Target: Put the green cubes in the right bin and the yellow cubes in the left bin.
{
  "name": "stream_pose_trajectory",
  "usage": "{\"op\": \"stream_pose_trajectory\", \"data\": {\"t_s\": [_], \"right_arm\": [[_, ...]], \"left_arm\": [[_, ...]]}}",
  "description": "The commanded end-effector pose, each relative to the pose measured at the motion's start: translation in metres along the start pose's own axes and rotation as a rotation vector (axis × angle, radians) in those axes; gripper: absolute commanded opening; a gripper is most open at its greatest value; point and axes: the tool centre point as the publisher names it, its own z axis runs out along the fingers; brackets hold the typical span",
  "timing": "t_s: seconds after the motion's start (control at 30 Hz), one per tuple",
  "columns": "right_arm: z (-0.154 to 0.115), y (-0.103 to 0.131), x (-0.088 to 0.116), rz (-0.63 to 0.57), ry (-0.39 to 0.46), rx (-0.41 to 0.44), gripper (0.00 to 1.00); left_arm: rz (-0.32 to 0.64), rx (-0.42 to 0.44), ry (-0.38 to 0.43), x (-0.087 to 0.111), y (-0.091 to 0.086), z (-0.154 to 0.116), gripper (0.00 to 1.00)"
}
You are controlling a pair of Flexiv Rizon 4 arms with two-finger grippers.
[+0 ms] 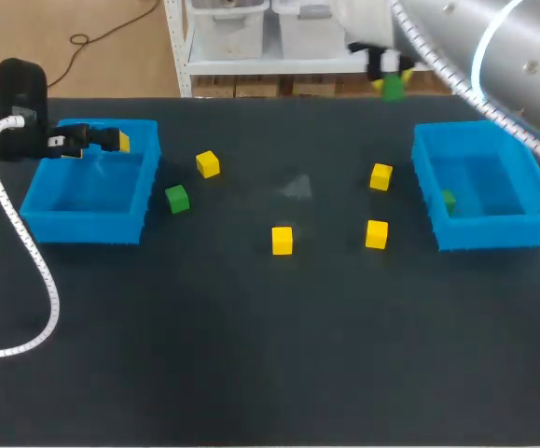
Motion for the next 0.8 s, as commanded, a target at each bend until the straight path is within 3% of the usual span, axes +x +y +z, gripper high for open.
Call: {"op": "stream_pose_trajectory", "data": {"t_s": [0.03, 0.2, 0.4, 0.8], "right_arm": [[-0.009, -0.038, 0.034, 0.068, -0.004, -0.014, 0.0], [-0.004, -0.061, 0.078, 0.149, 0.024, -0.01, 0.0], [0.005, -0.066, 0.116, 0.187, 0.061, -0.015, 0.0], [0.02, -0.062, 0.136, 0.217, 0.096, -0.022, 0.0]], "left_arm": [[0.001, 0.006, -0.005, 0.001, 0.001, 0.0, 1.0], [0.001, 0.006, -0.005, 0.001, 0.001, 0.0, 1.0], [0.001, 0.006, -0.005, 0.001, 0.001, 0.0, 1.0], [0.001, 0.006, -0.005, 0.001, 0.001, 0.0, 1.0]]}}
